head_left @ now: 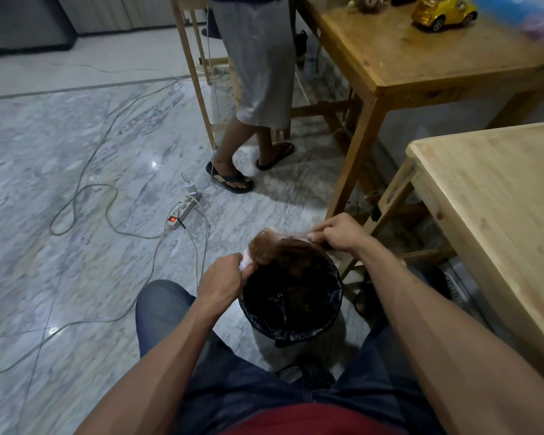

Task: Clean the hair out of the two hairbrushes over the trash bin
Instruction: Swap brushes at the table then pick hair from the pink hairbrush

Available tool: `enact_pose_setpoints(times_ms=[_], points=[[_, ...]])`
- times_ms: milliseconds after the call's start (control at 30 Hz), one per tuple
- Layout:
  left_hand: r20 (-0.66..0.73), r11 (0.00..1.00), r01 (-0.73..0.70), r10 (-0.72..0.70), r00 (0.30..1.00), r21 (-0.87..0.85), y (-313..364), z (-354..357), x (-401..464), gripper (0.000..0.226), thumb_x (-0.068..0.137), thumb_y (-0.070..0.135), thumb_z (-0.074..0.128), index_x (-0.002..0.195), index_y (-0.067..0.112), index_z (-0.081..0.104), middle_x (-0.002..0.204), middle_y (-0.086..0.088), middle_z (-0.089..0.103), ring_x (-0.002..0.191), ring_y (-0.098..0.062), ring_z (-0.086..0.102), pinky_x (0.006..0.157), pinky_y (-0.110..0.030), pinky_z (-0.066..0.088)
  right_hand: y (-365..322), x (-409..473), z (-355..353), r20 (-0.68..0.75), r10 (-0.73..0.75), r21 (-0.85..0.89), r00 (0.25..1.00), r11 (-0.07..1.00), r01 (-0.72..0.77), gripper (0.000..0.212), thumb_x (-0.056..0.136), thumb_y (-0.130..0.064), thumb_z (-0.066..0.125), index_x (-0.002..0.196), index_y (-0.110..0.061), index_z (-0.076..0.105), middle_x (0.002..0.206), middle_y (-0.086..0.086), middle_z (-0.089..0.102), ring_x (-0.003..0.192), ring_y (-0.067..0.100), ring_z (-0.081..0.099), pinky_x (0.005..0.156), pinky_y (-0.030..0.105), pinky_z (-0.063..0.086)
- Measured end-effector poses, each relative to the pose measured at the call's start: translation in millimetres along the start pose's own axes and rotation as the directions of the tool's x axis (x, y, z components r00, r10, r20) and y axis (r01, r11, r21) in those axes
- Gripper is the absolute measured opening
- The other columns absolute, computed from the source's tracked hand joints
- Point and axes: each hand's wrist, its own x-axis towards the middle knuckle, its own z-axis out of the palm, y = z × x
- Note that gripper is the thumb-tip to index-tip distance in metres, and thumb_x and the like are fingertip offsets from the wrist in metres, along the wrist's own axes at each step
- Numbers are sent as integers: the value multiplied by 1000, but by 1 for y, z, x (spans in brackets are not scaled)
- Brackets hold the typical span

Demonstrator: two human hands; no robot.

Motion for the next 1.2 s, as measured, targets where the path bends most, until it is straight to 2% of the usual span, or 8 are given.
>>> enact_pose_setpoints(times_ms=[100, 200, 333, 433, 600, 733, 1067, 1200], points=[[-16, 999, 32, -32, 999, 3, -9, -4, 2, 38, 96, 48, 54, 81, 13, 55, 65, -1, 53, 57, -20, 48, 47, -33, 25, 2, 0, -12, -34, 57, 98, 998, 994, -53, 11, 89, -16, 80, 98, -11, 84, 77, -4, 79, 85, 11, 72, 82, 31, 59], [-21, 1000, 4, -4, 1000, -1, -4, -6, 2, 39, 97, 47, 53, 80, 12, 55, 65, -2, 52, 55, -20, 47, 46, -33, 26, -2, -1, -14, 22, 74, 56, 997, 996, -75, 13, 92, -18, 73, 103, -18, 81, 98, 0, 79, 101, 20, 71, 94, 41, 57], [-22, 998, -65, 65, 998, 0, 14, -4, 0, 34, 96, 47, 53, 76, 20, 48, 64, 2, 51, 57, -22, 50, 46, -32, 25, -11, -1, -4, 128, 2, 119, 992, 993, -17, 69, 80, -31, 69, 147, -21, 54, 152, 2, 49, 141, 24, 43, 107, 44, 35], [-25, 993, -115, 114, 993, -4, 29, -2, -4, 32, 97, 48, 51, 79, 22, 43, 66, 3, 48, 62, -25, 49, 47, -34, 23, -13, -2, 6, 163, -23, 104, 986, 995, 6, 91, 68, -54, 80, 149, -22, 52, 153, 2, 47, 141, 24, 44, 104, 38, 38], [-64, 995, -97, 95, 993, -22, 27, -2, -1, 35, 97, 48, 50, 79, 19, 46, 68, 2, 51, 63, -26, 51, 47, -34, 22, -1, 0, 9, 203, -51, -37, 978, 998, 60, 17, 82, -30, 85, 89, -15, 85, 90, -1, 79, 88, 11, 70, 72, 18, 50], [-38, 999, -23, 22, 999, -27, 9, -2, 3, 40, 96, 51, 51, 76, 16, 46, 71, -4, 55, 67, -31, 55, 48, -35, 25, -1, -7, -1, 227, -61, -35, 972, 997, 71, 16, 85, -29, 83, 72, -20, 83, 81, -4, 81, 82, 3, 69, 72, 20, 45], [-2, 984, 104, -105, 994, -145, -1, -9, 11, 44, 92, 55, 57, 66, 21, 47, 59, 1, 51, 55, -21, 49, 48, -32, 25, 0, -11, -28, 155, -28, 5, 987, 1000, 27, 15, 86, -27, 82, 95, -16, 85, 87, -2, 82, 96, 5, 74, 99, 27, 42], [-59, 995, 31, -37, 998, -96, 6, -12, 9, 47, 94, 56, 53, 70, 16, 48, 60, -1, 51, 55, -23, 48, 47, -34, 24, -2, -9, -23, 176, -29, -15, 984, 999, 32, 33, 89, -25, 75, 121, -23, 78, 128, -7, 67, 123, 13, 56, 104, 34, 40]])
